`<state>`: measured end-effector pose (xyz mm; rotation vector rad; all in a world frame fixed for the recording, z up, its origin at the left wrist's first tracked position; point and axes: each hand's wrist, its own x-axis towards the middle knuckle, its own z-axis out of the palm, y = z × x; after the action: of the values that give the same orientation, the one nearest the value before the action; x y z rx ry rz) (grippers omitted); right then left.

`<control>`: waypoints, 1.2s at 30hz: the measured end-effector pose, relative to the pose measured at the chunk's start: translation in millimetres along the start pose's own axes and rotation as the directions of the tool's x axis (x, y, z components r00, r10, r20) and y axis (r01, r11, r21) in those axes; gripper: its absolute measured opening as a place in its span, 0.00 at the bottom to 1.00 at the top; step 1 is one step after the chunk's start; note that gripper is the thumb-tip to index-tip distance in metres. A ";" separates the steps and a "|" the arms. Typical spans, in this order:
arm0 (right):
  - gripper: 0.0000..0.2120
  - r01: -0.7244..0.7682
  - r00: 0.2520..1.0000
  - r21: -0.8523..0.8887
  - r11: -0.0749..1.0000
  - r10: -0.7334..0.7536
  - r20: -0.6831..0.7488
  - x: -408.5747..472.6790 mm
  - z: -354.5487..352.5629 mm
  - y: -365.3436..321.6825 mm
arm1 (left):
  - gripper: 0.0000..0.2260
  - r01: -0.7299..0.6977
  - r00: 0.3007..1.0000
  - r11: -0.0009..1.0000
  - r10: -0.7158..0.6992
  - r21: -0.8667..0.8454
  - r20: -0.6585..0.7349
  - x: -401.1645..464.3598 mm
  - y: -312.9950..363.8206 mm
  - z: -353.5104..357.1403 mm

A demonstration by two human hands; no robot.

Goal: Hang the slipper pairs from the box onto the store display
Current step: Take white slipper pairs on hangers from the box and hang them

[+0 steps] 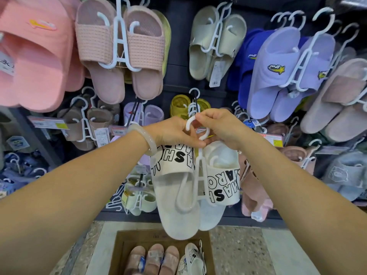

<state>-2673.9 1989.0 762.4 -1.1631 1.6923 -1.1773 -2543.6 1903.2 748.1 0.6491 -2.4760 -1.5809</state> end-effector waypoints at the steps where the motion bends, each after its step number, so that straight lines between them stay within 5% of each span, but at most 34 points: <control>1: 0.09 0.001 1.000 -0.024 1.000 -0.001 -0.012 0.0 0.0 -0.1 | 0.08 -0.002 1.000 1.000 0.002 0.029 0.006 0.0 0.0 -0.1; 7: 0.11 -0.001 0.997 -0.136 0.991 -0.010 -0.080 1.4 -4.8 -6.5 | 0.15 -0.031 0.999 0.978 0.026 0.205 0.028 2.0 0.3 -0.2; 11: 0.12 0.011 0.995 -0.136 0.991 -0.025 -0.099 4.2 -7.4 -13.8 | 0.30 0.000 0.994 0.880 -0.051 0.476 0.093 6.6 3.3 1.0; 14: 0.13 0.045 0.986 -0.172 0.984 -0.071 -0.153 8.8 -11.4 -20.7 | 0.30 -0.075 0.982 0.840 -0.032 0.538 0.187 4.4 14.0 10.3; 18: 0.14 0.031 0.973 -0.161 0.986 -0.066 -0.219 11.8 -16.4 -31.1 | 0.32 -0.107 0.993 0.831 0.059 0.546 0.105 3.4 21.2 4.6; 22: 0.14 -0.010 0.950 -0.157 0.988 -0.040 -0.309 12.7 -28.6 -38.2 | 0.50 -0.106 0.979 0.733 0.196 0.672 -0.059 1.3 23.7 1.7; 30: 0.15 -0.017 0.935 -0.119 0.993 -0.027 -0.355 12.7 -34.6 -52.7 | 0.14 -0.176 0.929 0.908 0.282 0.381 -0.241 10.5 38.7 11.0; 36: 0.14 0.029 0.934 -0.112 0.993 -0.066 -0.351 4.2 -41.7 -63.6 | 0.18 -0.037 0.907 0.833 0.260 0.552 -0.332 17.7 58.3 7.4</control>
<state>-2697.3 1985.8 834.8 -1.1073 2.0259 -1.4091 -2578.5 1922.8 794.6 0.7238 -2.5542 -0.5964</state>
